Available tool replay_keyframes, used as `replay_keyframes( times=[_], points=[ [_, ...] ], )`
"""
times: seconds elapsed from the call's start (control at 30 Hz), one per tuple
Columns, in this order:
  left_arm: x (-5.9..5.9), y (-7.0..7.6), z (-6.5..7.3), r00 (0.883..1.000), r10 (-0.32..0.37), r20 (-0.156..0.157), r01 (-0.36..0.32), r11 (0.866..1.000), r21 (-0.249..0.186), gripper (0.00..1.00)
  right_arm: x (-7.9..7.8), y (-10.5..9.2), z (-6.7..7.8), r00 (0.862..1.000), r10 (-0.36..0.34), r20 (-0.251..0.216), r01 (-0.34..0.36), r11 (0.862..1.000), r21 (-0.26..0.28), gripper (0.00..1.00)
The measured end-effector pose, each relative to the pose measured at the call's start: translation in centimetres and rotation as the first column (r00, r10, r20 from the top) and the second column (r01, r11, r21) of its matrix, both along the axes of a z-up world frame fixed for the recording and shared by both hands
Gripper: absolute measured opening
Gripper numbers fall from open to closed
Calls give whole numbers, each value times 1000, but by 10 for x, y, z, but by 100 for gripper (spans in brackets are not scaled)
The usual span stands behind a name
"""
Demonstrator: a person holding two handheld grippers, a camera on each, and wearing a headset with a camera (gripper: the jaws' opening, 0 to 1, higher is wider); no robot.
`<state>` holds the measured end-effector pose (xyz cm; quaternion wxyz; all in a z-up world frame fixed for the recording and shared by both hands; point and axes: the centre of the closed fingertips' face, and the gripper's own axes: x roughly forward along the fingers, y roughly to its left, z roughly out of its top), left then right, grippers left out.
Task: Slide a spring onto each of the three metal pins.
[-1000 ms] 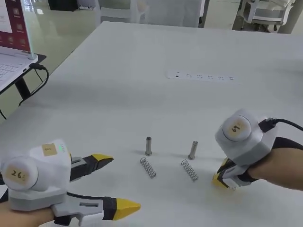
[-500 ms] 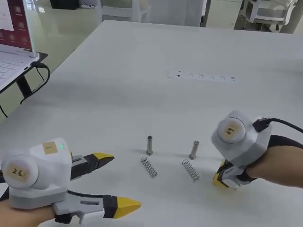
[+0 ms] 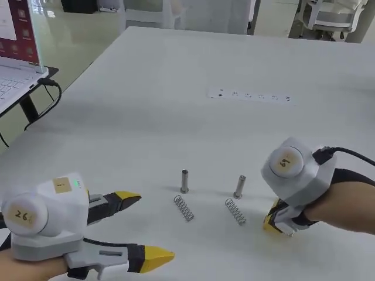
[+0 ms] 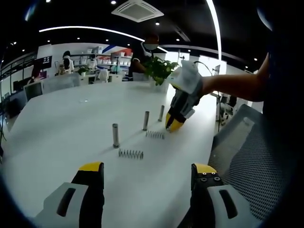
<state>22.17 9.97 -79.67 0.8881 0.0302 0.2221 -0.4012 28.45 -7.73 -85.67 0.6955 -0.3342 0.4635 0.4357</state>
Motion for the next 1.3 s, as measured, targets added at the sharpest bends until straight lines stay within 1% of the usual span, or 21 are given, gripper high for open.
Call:
replay_keyframes(
  times=[0.27,0.73,0.83,0.87,0.97,1.03,1.07,1.1,1.23,1.3],
  points=[
    [-1,-1,-1,1000,-7,-4,7,1000,3,71,1,0,14,999,-30,27,29,999,44,8],
    [-2,-3,-1,1000,-16,0,16,1000,7,70,1,-3,29,995,-78,54,72,992,108,8],
    [-3,-3,-1,1000,-19,-1,19,1000,8,70,1,-2,35,994,-97,58,88,986,140,8],
    [-3,-3,-1,1000,-20,-1,20,1000,9,70,1,0,39,993,-107,57,97,982,163,8],
    [-3,-4,-1,1000,-21,-2,21,1000,10,70,1,0,45,991,-118,65,104,977,187,8],
    [-3,-4,-1,1000,-21,1,21,1000,10,70,0,4,52,989,-131,69,113,969,219,8],
    [-3,-3,-1,1000,-20,3,20,1000,10,70,-1,7,56,988,-142,64,122,961,247,8],
    [-3,-3,-1,1000,-20,3,20,1000,11,70,-1,9,59,987,-147,63,125,957,263,8],
    [-3,-3,0,1000,-21,5,20,1000,11,70,-4,17,71,985,-156,67,128,942,311,8],
    [-3,-4,1,1000,-26,6,26,1000,13,69,-5,22,76,986,-155,68,125,937,326,8]
  ],
)
